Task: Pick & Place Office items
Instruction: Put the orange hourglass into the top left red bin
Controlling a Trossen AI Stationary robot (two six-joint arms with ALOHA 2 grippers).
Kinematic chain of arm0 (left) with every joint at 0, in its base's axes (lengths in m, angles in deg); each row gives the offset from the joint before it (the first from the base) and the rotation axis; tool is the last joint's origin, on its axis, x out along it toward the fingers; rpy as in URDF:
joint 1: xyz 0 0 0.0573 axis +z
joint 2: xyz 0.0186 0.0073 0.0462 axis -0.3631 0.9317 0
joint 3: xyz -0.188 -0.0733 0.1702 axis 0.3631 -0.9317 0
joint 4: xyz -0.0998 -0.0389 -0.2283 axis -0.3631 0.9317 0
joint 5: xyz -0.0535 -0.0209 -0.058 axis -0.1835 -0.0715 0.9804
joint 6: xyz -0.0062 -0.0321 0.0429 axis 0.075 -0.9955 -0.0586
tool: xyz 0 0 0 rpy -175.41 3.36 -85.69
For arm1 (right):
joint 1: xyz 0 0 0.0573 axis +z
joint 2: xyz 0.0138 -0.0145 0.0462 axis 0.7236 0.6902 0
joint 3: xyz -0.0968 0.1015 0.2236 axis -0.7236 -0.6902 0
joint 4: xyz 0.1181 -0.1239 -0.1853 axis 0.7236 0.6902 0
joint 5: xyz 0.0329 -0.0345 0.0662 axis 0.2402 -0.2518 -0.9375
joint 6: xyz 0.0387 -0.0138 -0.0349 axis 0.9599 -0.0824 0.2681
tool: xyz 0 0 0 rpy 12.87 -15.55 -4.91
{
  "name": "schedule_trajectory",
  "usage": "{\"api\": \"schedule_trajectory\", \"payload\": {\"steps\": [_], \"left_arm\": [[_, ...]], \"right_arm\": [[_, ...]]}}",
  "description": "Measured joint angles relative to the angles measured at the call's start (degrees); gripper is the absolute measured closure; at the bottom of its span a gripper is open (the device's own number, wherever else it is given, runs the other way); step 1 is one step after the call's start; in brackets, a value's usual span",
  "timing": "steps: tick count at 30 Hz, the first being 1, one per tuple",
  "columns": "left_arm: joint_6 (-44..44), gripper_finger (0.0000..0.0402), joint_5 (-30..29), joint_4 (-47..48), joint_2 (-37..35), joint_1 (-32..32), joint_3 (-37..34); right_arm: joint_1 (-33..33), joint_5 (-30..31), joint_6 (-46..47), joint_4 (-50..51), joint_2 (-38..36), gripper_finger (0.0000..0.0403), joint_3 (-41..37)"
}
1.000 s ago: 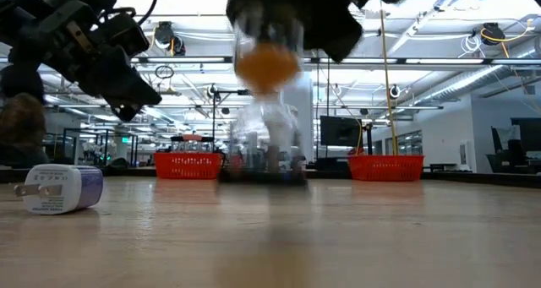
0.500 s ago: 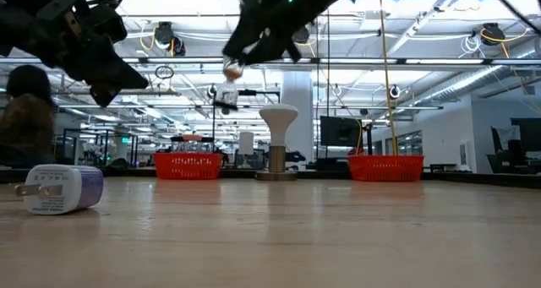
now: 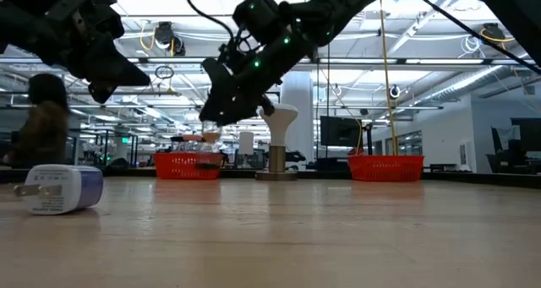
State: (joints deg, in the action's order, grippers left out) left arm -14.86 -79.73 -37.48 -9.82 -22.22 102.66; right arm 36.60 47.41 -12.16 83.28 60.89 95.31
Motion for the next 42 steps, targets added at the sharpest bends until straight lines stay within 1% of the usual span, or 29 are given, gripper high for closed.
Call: {"api": "schedule_trajectory", "payload": {"steps": [3, 5, 7, 10, 14, 19, 23, 25, 28, 31, 34, 38, 42], "left_arm": [[-0.19, 0.0391, -0.91, 0.15, 0.02, 0.00, 0.00], [-0.19, 0.0397, -1.15, 0.17, 0.02, 0.00, 0.00], [-0.68, 0.0399, -1.14, 0.17, 0.02, 0.00, 0.00], [-3.54, 0.0390, -0.59, 0.13, 0.02, 0.00, 0.00], [-5.06, 0.0374, 0.82, -1.05, 0.02, 0.00, 0.00], [-8.50, 0.0374, -0.24, -1.47, 0.04, 0.02, 0.82], [-10.48, 0.0393, -5.16, 0.74, 0.04, 0.03, 3.08], [-11.95, 0.0398, -7.67, 4.01, 0.75, 0.15, 5.28], [-13.93, 0.0388, -9.95, 10.79, 3.83, 0.80, 10.13], [-15.53, 0.0360, -10.14, 15.31, 9.56, 2.29, 15.91], [-17.73, 0.0322, -10.04, 19.78, 16.75, 3.82, 22.25], [-18.03, 0.0265, -8.24, 26.07, 26.17, 5.87, 31.67], [-19.12, 0.0203, -7.66, 32.52, 35.27, 7.58, 40.60]], "right_arm": [[-0.04, -0.94, 0.12, -1.04, 1.65, 0.0196, 0.02], [0.07, -1.85, -0.04, 0.00, 2.06, 0.0196, 0.00], [0.25, -2.43, 0.00, -0.17, 2.28, 0.0188, -0.02], [0.60, -1.93, 0.13, -0.72, 2.45, 0.0158, 0.00], [0.87, -1.98, 0.08, -0.45, 2.50, 0.0115, 0.00], [1.01, -2.05, -0.16, 0.51, -2.07, 0.0080, -0.02], [1.12, -1.96, -1.95, 5.12, -8.58, 0.0070, -0.02], [1.14, -1.92, -2.17, 10.81, -12.51, 0.0073, -0.02], [1.14, -1.83, -2.90, 19.25, -17.70, 0.0099, -0.38], [1.14, -1.83, -3.03, 23.65, -22.49, 0.0146, -3.54], [1.14, -1.88, -1.82, 24.22, -27.03, 0.0206, -8.28], [1.14, -1.90, 1.82, 22.48, -33.15, 0.0285, -15.24], [1.14, -1.90, 4.71, 19.21, -39.04, 0.0347, -22.10]]}}
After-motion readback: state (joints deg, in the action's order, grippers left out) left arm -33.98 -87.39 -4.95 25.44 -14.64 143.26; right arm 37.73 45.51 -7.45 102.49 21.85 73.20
